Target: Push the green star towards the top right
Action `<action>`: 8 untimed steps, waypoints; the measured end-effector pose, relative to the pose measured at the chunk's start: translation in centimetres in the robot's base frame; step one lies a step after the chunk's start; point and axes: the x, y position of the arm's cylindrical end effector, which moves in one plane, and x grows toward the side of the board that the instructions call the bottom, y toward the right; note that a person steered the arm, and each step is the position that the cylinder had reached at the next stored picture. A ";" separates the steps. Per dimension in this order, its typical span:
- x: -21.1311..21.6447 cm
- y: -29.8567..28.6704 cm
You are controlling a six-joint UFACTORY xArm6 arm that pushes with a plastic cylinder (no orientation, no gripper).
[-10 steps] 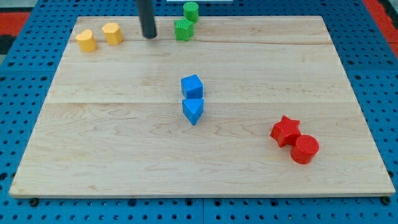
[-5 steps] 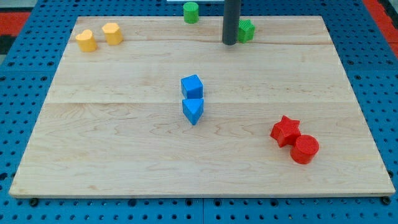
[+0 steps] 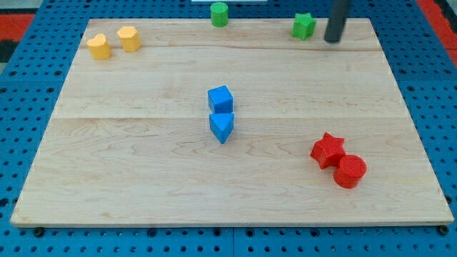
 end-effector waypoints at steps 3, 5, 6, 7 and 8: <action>-7.1 -3.8; -5.6 -4.7; -6.0 -9.0; -9.2 -7.1; -9.3 -1.2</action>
